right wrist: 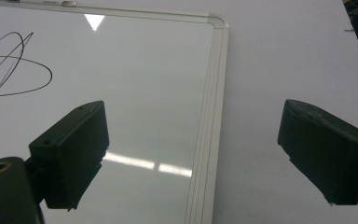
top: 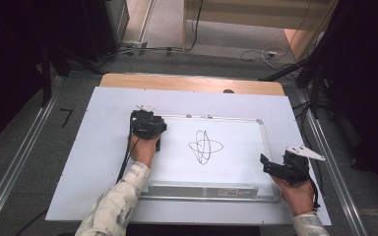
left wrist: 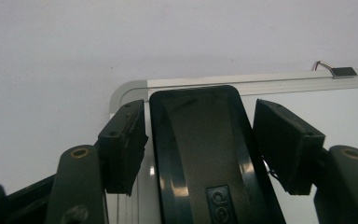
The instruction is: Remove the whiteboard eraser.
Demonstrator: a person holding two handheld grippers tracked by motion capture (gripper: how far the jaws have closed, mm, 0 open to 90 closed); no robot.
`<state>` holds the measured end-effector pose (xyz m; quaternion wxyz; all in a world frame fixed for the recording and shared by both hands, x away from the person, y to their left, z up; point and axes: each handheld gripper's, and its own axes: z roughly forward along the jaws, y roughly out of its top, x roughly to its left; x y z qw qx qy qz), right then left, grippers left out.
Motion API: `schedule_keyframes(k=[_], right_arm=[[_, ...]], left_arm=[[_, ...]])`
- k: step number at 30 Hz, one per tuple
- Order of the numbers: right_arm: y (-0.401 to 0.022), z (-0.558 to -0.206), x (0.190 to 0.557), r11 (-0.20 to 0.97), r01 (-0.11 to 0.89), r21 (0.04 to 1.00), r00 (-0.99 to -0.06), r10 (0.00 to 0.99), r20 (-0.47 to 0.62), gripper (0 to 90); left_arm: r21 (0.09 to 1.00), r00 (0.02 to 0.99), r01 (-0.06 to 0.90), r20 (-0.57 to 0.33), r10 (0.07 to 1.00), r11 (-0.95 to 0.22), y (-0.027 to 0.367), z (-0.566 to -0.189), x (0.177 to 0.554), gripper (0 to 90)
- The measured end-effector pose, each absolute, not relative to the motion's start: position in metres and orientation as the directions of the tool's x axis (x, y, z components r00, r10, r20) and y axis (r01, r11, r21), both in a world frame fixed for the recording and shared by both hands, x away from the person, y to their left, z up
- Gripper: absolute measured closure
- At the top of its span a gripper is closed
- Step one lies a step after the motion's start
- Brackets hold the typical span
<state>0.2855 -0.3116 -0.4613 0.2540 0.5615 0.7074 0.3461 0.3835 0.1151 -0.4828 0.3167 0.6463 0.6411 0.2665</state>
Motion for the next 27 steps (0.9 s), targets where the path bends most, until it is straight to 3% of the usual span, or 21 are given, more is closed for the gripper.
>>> schedule_keyframes(k=[14, 24, 27], right_arm=[[-0.311, -0.4612, 0.2852, 0.134, 0.619, 0.774, -0.24, 0.97, 0.024, 7.5], [-0.311, -0.4609, 0.2848, 0.133, 0.616, 0.776, -0.24, 0.97, 0.024, 7.5], [-0.311, -0.461, 0.2848, 0.133, 0.615, 0.777, -0.24, 0.97, 0.024, 7.5]], left_arm=[[0.748, 0.083, 0.662, -0.007, 0.997, -0.05, 0.1067, -0.4858, 0.3881, 40.8], [0.726, 0.063, 0.687, -0.014, 0.998, -0.033, 0.1042, -0.4913, 0.3883, 37.3], [0.736, 0.059, 0.676, -0.009, 0.998, -0.033, 0.1036, -0.4906, 0.3873, 40.3]])
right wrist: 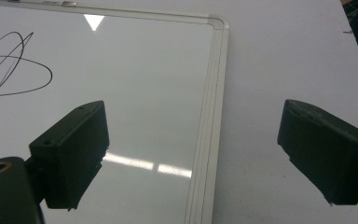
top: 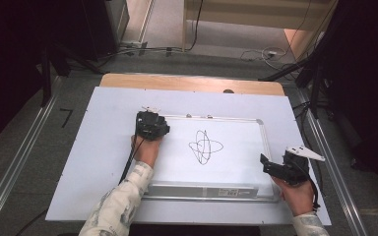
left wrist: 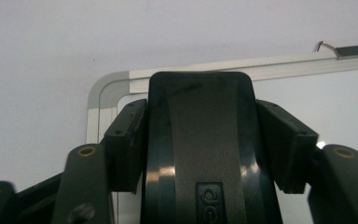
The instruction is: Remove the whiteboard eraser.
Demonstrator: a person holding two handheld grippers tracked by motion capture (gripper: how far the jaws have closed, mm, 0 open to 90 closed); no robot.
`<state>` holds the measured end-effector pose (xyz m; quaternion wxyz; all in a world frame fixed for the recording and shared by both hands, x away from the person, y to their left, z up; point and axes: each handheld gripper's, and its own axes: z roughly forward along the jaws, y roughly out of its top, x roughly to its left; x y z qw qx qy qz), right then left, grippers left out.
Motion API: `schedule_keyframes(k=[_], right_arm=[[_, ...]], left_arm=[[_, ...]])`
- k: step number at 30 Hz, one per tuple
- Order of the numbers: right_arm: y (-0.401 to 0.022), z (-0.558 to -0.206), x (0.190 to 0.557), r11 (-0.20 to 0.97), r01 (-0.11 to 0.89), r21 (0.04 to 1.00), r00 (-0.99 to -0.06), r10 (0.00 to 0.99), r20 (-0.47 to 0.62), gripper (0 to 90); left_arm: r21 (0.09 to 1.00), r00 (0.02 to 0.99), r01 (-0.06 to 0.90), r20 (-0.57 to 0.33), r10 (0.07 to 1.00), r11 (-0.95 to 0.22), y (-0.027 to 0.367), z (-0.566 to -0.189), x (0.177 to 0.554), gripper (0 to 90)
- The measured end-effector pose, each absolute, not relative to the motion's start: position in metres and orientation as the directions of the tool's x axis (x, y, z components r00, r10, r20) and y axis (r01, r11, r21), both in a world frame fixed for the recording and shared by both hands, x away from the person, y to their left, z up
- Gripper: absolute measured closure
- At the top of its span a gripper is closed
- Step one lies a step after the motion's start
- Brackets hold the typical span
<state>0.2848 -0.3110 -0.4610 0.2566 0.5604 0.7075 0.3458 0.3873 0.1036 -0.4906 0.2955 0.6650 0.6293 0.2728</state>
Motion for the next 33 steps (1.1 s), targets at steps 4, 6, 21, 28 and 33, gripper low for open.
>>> schedule_keyframes(k=[4, 6, 21, 28, 33], right_arm=[[-0.312, -0.461, 0.285, 0.134, 0.615, 0.777, -0.239, 0.971, 0.022, 7.5], [-0.312, -0.461, 0.285, 0.132, 0.615, 0.777, -0.239, 0.971, 0.024, 7.5], [-0.308, -0.461, 0.287, 0.136, 0.613, 0.779, -0.245, 0.969, 0.023, 9.3], [-0.308, -0.46, 0.286, 0.142, 0.606, 0.783, -0.254, 0.967, 0.021, 9.1], [-0.308, -0.46, 0.286, 0.144, 0.606, 0.782, -0.254, 0.967, 0.019, 9.1]], left_arm=[[0.737, 0.067, 0.674, -0.003, 0.998, -0.043, 0.104, -0.49, 0.387, 40.9], [0.74, 0.072, 0.67, 0.004, 0.997, -0.051, 0.103, -0.49, 0.387, 41.0], [0.775, 0.081, 0.631, -0.036, 0.996, -0.024, 0.111, -0.471, 0.375, 40.4], [0.787, 0.122, 0.616, -0.052, 0.991, -0.034, 0.108, -0.46, 0.365, 40.3], [0.791, 0.146, 0.61, -0.047, 0.988, -0.052, 0.104, -0.456, 0.36, 40.3]])
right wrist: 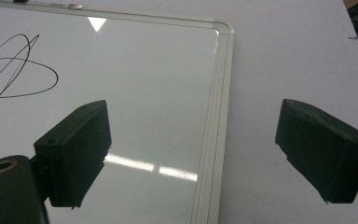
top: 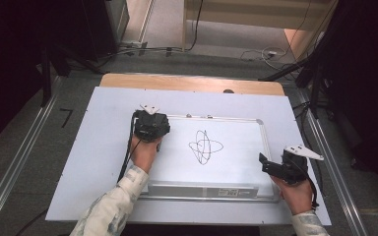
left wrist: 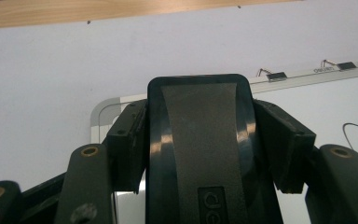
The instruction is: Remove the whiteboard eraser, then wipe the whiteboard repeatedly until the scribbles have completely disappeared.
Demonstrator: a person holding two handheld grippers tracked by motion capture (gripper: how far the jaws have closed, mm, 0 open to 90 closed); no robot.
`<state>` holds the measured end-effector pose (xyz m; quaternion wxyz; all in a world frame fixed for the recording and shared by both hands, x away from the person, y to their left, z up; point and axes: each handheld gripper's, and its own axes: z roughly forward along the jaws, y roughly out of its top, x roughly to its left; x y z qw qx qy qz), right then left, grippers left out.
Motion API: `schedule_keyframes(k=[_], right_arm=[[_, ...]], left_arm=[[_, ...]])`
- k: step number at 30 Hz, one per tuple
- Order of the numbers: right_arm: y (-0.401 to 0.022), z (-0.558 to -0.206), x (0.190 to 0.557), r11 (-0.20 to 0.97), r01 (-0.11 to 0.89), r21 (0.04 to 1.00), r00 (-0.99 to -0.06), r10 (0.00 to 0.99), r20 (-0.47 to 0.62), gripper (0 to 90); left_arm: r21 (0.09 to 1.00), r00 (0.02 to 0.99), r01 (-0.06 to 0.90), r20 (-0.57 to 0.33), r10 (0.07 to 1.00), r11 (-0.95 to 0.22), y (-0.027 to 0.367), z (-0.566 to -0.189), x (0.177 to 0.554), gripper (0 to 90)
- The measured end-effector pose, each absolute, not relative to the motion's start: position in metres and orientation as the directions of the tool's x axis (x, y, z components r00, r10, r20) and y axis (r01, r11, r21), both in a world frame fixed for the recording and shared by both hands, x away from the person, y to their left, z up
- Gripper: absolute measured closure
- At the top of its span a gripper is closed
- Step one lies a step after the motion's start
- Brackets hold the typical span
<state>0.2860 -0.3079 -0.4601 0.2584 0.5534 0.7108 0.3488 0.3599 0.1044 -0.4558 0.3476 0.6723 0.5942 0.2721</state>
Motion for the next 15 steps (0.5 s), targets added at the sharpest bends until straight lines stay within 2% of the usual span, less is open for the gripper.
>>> schedule_keyframes(k=[15], right_arm=[[-0.3084, -0.4603, 0.2863, 0.144, 0.607, 0.781, -0.254, 0.967, 0.019, 9.1]], left_arm=[[0.792, 0.155, 0.609, -0.067, 0.986, -0.041, 0.0985, -0.4557, 0.3575, 40.3]])
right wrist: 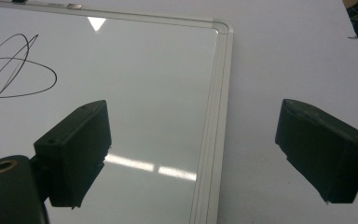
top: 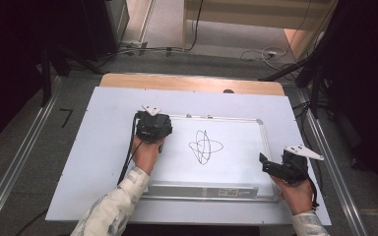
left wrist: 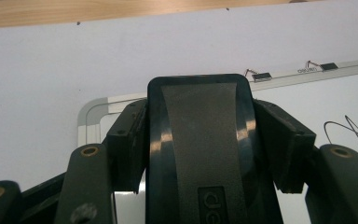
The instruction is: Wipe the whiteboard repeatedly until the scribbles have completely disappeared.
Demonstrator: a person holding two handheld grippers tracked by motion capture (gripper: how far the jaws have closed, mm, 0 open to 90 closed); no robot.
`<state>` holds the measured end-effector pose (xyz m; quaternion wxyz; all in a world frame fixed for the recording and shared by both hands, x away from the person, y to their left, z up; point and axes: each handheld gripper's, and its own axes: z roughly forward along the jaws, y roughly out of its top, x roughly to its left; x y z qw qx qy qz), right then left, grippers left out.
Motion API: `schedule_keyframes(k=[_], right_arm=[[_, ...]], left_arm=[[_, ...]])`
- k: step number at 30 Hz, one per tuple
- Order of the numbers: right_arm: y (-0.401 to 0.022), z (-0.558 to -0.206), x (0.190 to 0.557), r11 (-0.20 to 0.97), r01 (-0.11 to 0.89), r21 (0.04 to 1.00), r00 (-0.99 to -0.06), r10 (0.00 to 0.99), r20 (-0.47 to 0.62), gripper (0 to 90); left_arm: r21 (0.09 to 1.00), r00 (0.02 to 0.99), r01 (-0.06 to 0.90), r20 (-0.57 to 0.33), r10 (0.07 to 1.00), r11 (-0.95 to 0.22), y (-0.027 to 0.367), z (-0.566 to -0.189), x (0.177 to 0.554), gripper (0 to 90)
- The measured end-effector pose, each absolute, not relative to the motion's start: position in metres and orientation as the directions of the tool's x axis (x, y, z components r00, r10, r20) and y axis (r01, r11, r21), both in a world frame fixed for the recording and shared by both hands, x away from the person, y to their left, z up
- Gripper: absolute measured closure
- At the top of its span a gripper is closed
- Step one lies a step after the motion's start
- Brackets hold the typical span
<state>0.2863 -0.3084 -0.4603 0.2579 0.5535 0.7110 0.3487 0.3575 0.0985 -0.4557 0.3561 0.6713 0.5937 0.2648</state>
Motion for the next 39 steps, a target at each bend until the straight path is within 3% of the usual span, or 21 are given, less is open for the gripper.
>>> schedule_keyframes(k=[39], right_arm=[[-0.306, -0.46, 0.287, 0.15, 0.607, 0.781, -0.263, 0.964, 0.019, 9.1]], left_arm=[[0.743, 0.254, 0.648, -0.006, 0.967, -0.166, 0.017, -0.473, 0.37, 40.2]])
